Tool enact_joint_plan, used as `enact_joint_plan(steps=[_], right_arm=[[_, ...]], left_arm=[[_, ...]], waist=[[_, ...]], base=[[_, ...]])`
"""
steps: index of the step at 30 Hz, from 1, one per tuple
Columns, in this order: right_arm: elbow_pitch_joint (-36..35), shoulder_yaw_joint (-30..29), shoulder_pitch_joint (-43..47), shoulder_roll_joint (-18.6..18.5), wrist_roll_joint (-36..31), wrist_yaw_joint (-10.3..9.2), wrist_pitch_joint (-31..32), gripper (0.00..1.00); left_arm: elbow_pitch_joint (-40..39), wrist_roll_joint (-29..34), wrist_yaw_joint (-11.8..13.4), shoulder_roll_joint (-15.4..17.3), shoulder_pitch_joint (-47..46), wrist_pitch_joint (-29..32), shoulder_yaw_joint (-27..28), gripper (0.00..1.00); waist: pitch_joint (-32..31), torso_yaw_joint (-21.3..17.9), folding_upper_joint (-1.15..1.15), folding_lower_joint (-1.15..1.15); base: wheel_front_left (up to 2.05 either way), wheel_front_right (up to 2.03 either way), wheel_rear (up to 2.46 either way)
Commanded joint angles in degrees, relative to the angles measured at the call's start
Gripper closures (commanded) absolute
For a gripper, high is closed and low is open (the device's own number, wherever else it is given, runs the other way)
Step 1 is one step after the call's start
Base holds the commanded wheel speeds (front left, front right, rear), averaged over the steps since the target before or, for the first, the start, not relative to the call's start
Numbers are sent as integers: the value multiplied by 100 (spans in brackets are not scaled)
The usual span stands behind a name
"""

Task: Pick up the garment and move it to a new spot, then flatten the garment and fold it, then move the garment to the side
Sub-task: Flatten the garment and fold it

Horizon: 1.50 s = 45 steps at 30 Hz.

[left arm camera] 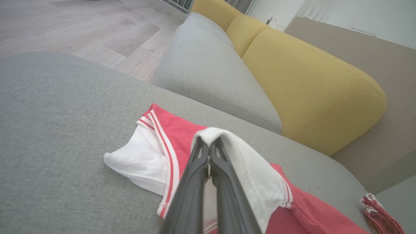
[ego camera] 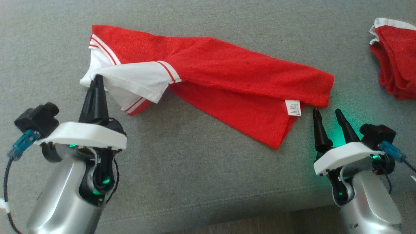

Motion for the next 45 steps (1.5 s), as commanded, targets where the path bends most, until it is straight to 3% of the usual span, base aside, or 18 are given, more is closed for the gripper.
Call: enact_joint_plan(steps=[1,9,11,12,13,15,22,30,38,45], right_arm=[[-67,99,-220,-43,16,-2,-55,0],[124,206,-393,-43,-162,-2,-55,3],[202,277,-399,-43,-102,-2,-55,29],[226,296,-404,-43,-97,-2,-55,58],[254,318,-403,-43,-80,-2,-55,76],[282,356,-393,-43,-20,-2,-55,100],[-47,321,-222,-43,148,-2,-55,100],[-1571,256,-148,-43,715,-2,16,100],[-3147,-223,-1262,-284,975,-2,1735,100],[-2778,-399,-2983,-479,849,-2,2992,100]], left_arm=[[-161,95,-45,108,-140,-70,305,100],[-118,220,-148,1,-148,-70,447,100],[-99,239,-167,-17,-146,-70,471,100],[-90,247,-175,-25,-145,-71,483,100],[-81,260,-181,-32,-145,-71,495,100],[-62,281,-197,-45,-143,-71,512,100],[-35,359,-279,-90,-136,-71,611,100],[-510,248,-664,-78,-571,65,809,100],[-1168,105,-533,282,-2137,1100,900,100],[-188,197,-523,389,-4137,1808,779,100]], waist=[[19,22,0,0],[55,98,0,0],[52,103,0,0],[51,103,0,0],[48,102,0,0],[37,94,0,0],[-126,39,0,0],[-807,-84,0,0],[-1162,-116,0,0],[-624,-14,0,0]], base=[[0,0,0],[0,0,0],[0,0,0],[0,0,0],[0,0,0],[0,0,0],[0,0,0],[0,0,0],[0,0,0],[0,0,0]])
